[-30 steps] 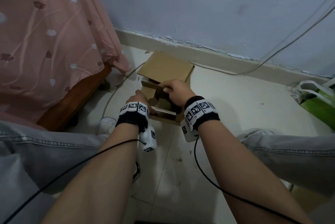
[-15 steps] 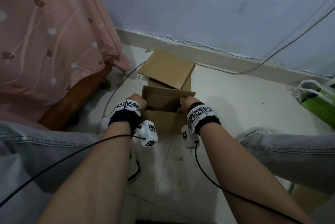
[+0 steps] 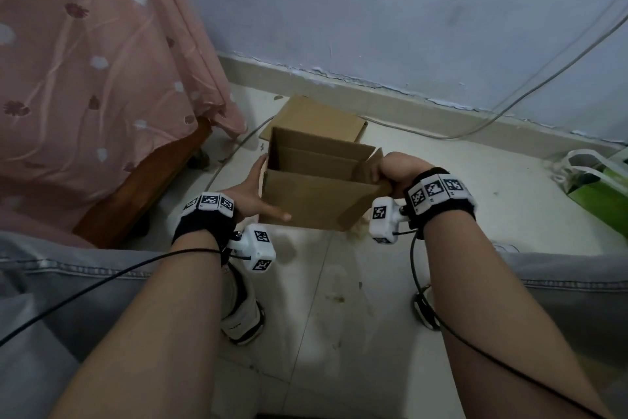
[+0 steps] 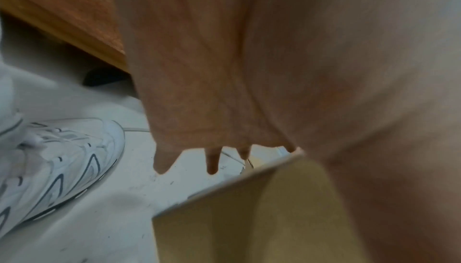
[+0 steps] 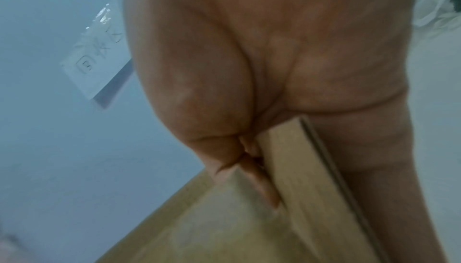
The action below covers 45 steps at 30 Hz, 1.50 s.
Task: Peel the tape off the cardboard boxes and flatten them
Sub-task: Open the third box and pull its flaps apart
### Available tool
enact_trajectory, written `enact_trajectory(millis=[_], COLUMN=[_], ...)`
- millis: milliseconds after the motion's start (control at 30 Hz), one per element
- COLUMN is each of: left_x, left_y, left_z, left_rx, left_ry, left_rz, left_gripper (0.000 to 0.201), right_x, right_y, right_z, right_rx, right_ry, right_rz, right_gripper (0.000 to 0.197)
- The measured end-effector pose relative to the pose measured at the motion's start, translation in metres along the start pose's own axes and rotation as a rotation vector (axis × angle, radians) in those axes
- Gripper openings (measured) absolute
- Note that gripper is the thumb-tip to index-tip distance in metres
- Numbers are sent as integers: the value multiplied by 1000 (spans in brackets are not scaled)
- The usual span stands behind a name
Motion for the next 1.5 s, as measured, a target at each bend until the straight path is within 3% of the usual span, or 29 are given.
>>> enact_trajectory(millis=[167,267,400,500,567,667,800,900,967,1100,1200,1300,1433,1500], left_x=[4,1,-5,-3,-1,-1,-9,-12,-10,4,27,34,25,16], left_y=[3,1,-7,-13,-14,-14,-16,-16,-18,-15,-7,-5,-18,-24], left_z=[4,3,11,23,29,28,24,20,15,-8,-23,-29,-39,-40], left_rx=[49,94,177,243,248,267,348,370,368,257,188,190,179,238], left_ry=[-94,-142,-186,-255,-254,-235,-361,-422,-424,-432,-397,-361,-303,-264], left_rz=[-113,-141,-168,-218,-245,-236,-214,-194,-194,-205,-299,-244,-174,-115], left_gripper=[141,121,119,135,129,116,80,76,80,73,72,95,103,110], right_x=[4,8,2,-4,-4,-8,-40,-53,-48,-22,-5,-6,-17,-29], right_y=[0,-5,-3,4,7,13,14,14,9,-13,-39,-58,-67,-70], right_z=[-8,-10,-13,-17,-19,-24,-42,-40,-30,0,33,49,48,48], right_rx=[29,37,29,55,82,91,37,132,211,287,377,401,319,323], right_ry=[192,313,420,481,472,412,182,205,151,-101,-248,-445,-652,-645], right_rz=[103,104,174,207,179,126,277,373,319,190,77,-29,-183,-187], right_gripper=[20,50,67,54,31,29,87,90,96,128,120,96,79,58])
Point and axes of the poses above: each hand's wrist, its own y-axis towards the middle knuckle, its own x-axis out of the back of the hand, z = x × y, the point moved 6 cm from there along y, towards the middle knuckle, and after that the axes turned 15 degrees about -x, right-handed, at the moved point
